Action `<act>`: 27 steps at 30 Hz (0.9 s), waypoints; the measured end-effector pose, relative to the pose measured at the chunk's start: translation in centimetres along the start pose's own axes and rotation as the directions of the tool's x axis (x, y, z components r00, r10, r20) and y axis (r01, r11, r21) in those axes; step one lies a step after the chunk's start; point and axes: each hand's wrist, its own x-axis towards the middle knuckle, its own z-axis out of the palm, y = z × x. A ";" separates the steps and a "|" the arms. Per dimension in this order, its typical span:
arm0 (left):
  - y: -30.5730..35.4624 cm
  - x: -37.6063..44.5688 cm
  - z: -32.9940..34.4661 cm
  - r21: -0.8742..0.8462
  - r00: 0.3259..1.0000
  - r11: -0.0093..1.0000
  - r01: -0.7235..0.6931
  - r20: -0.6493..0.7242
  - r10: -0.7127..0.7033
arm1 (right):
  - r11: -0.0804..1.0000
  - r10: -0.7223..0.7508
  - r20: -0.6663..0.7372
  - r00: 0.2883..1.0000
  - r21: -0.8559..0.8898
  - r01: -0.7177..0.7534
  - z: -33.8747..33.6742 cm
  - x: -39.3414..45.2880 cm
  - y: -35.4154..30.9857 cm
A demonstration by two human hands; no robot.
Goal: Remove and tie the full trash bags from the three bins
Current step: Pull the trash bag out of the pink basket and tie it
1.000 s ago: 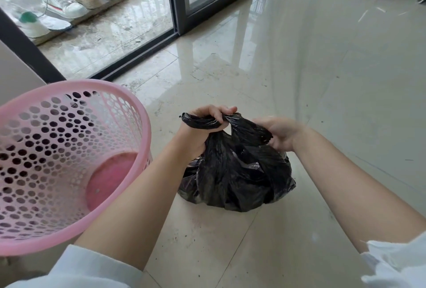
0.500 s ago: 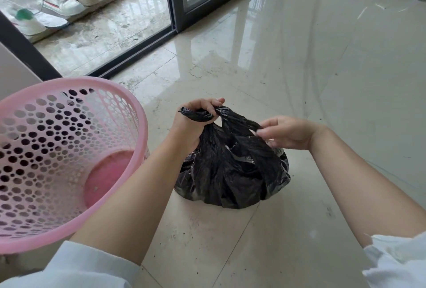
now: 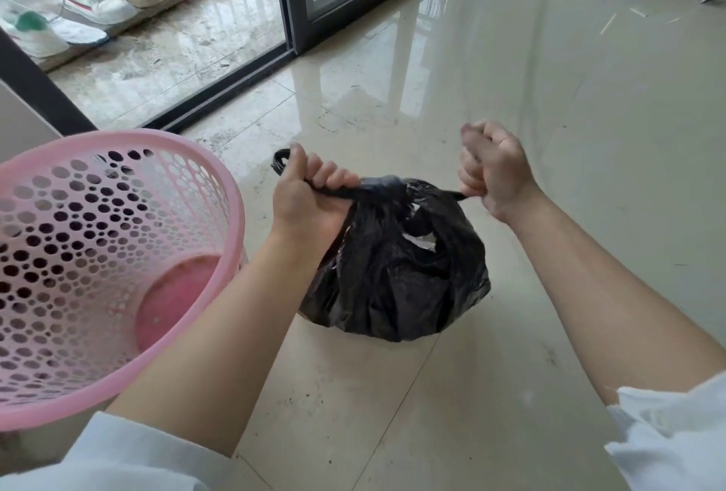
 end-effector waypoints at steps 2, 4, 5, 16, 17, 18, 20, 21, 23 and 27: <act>0.4 -0.3 -1.3 0.442 0.999 0.897 -0.026 0.046 0.006 | 0.729 -0.168 0.164 0.972 -0.643 0.235 -1.3 -0.9 1.3; 0.2 -0.8 -2.6 0.917 0.990 0.374 -0.137 0.135 0.032 | 0.180 -0.088 0.368 0.926 -0.908 0.378 -2.9 -1.7 3.1; -0.1 -1.0 -3.0 0.984 0.984 -0.011 -0.178 0.178 0.020 | -0.023 -0.004 0.392 0.920 -0.920 0.391 -3.8 -2.1 3.6; -3.6 -1.7 -6.6 0.373 0.959 -0.892 -0.256 0.214 -0.186 | -0.306 0.154 0.214 0.965 -0.918 0.252 -8.6 -5.2 5.7; -3.9 -1.5 -6.8 0.356 0.957 -0.896 -0.266 0.204 -0.204 | -0.304 0.154 0.216 0.964 -0.918 0.254 -8.6 -5.4 5.9; -4.0 -1.3 -7.1 0.337 0.959 -0.905 -0.261 0.197 -0.204 | -0.296 0.161 0.225 0.961 -0.918 0.265 -8.4 -5.5 6.2; -4.0 -0.8 -7.5 0.323 0.968 -0.918 -0.232 0.166 -0.187 | -0.260 0.200 0.228 0.953 -0.926 0.276 -7.7 -5.5 6.7; -4.0 -0.4 -7.6 0.353 0.976 -0.912 -0.211 0.126 -0.177 | -0.234 0.223 0.218 0.950 -0.934 0.269 -7.3 -5.5 6.7; -4.2 0.8 -8.4 0.545 0.990 -0.829 -0.122 0.003 -0.144 | -0.192 0.238 0.222 0.945 -0.943 0.270 -6.5 -5.4 6.5; -5.3 1.7 -7.1 0.960 0.960 0.060 0.274 -0.269 -0.077 | -0.156 0.243 0.260 0.935 -0.940 0.302 -5.9 -5.0 6.3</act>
